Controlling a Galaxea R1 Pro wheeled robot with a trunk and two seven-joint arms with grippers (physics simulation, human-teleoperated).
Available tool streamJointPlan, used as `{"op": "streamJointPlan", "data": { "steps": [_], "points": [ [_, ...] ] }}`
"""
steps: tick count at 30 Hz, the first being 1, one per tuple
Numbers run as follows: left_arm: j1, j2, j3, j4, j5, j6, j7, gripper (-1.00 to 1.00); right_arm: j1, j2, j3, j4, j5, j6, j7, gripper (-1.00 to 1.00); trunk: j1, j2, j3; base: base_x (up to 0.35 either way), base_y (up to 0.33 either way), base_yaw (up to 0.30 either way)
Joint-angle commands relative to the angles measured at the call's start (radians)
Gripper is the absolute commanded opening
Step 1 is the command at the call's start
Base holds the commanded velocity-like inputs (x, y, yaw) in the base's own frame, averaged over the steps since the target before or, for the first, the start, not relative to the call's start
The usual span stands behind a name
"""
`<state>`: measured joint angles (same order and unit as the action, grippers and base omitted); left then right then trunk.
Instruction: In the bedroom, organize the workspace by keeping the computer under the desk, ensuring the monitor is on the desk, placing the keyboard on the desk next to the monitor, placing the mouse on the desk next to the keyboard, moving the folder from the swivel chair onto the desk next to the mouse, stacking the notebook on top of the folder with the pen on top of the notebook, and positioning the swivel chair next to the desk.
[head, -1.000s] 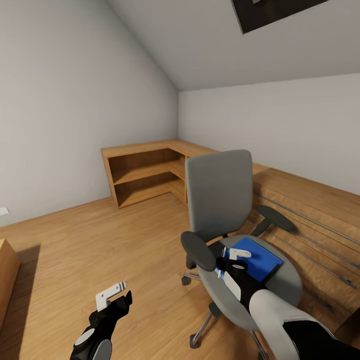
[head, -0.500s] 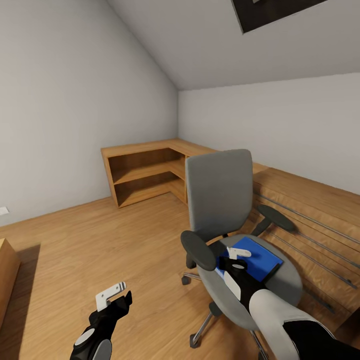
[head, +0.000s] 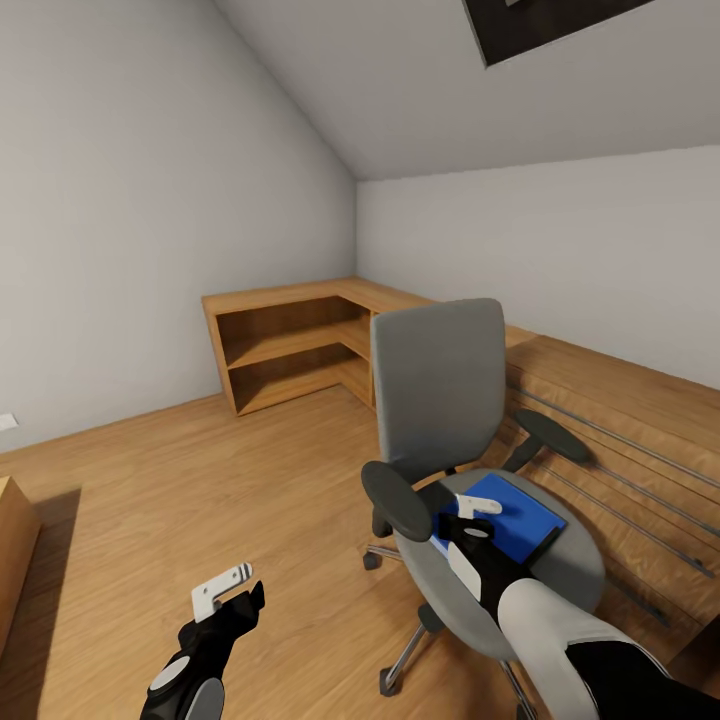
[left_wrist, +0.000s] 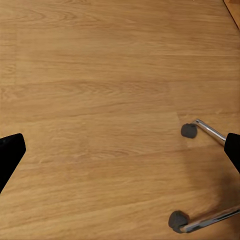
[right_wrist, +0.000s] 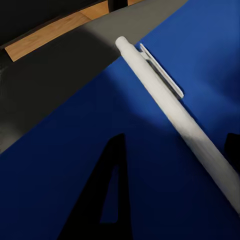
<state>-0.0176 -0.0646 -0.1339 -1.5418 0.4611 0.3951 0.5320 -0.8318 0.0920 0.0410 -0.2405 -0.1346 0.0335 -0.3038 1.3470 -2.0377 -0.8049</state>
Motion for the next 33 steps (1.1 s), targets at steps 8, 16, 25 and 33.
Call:
{"op": "streamJointPlan", "data": {
  "steps": [8, 16, 25, 33],
  "points": [
    [-0.001, 0.0, -0.003, -0.001, 0.008, 0.002, 0.008, 1.0, 0.0, 0.003, -0.003, 0.011, -0.026, 0.154, -0.002, -1.0, 0.0, 0.0, -0.001, 0.0, 0.0, 0.0],
    [-0.001, 0.0, -0.021, -0.001, 0.008, 0.001, 0.008, 1.0, 0.0, 0.002, -0.004, 0.009, -0.027, 0.17, -0.001, -1.0, 0.0, 0.0, -0.001, 0.0, 0.0, 0.0],
    [-0.001, 0.001, -0.03, -0.001, 0.008, 0.001, 0.008, 1.0, 0.0, 0.002, -0.004, 0.009, -0.027, 0.176, -0.001, -1.0, 0.0, 0.0, -0.001, 0.0, 0.0, 0.0],
    [-0.001, 0.002, -0.03, -0.001, 0.008, 0.001, 0.008, 1.0, 0.0, 0.002, -0.004, 0.009, -0.027, 0.175, -0.001, -1.0, -0.015, 0.028, 0.011, 0.0, 0.0, 0.0]
  ]
}}
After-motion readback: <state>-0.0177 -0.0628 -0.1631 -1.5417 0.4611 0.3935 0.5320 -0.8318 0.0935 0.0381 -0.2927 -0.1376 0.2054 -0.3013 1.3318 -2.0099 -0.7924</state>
